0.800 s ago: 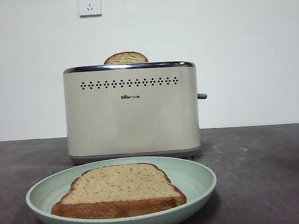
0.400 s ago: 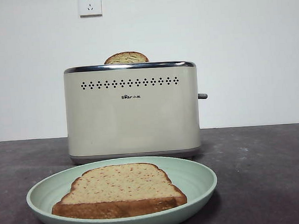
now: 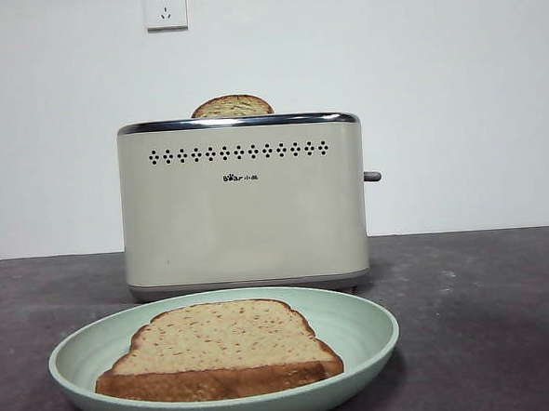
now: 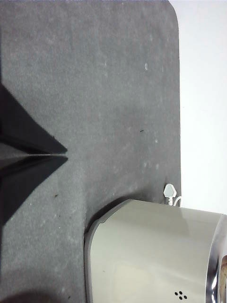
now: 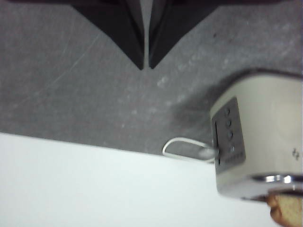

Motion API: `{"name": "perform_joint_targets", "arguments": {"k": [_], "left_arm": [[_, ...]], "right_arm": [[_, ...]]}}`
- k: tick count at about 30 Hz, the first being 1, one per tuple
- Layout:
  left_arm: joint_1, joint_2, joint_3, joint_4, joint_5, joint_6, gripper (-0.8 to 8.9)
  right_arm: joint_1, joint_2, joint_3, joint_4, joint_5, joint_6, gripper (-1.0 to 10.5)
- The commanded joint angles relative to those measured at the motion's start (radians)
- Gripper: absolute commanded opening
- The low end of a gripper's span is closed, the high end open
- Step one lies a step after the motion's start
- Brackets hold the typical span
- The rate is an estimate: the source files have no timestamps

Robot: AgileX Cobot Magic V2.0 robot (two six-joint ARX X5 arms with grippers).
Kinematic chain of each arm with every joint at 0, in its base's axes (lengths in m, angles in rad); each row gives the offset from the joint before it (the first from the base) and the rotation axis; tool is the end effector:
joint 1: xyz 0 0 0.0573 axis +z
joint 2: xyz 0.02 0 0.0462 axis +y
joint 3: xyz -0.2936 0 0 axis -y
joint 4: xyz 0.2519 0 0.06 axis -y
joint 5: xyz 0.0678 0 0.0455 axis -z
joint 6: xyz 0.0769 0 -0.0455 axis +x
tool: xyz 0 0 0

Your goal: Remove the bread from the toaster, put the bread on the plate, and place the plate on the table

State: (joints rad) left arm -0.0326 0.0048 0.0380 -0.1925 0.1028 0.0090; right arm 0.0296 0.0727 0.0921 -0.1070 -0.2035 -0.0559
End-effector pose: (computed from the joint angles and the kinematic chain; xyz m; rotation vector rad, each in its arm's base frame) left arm 0.1183 -0.0118 0.1503 0.0034 0.1587 -0.1358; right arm 0.1199 0.0191 0.1772 -0.0480 0.0809 0.2353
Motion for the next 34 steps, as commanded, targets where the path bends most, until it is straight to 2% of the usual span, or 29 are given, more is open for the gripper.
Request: {"name": "perform_joint_targets", "arguments": {"k": [1, 11, 34], "left_arm": [[0.003, -0.002, -0.015, -0.018, 0.002, -0.003, 0.05], [0.003, -0.002, -0.015, -0.018, 0.002, -0.003, 0.05], [0.003, -0.002, -0.015, -0.018, 0.002, -0.003, 0.05]], "right_arm": [[-0.002, -0.024, -0.037, 0.01, 0.006, -0.006, 0.0], [-0.008, -0.069, -0.082, -0.06, 0.034, 0.019, 0.0], [-0.008, -0.069, -0.082, -0.051, 0.048, 0.026, 0.0]]}}
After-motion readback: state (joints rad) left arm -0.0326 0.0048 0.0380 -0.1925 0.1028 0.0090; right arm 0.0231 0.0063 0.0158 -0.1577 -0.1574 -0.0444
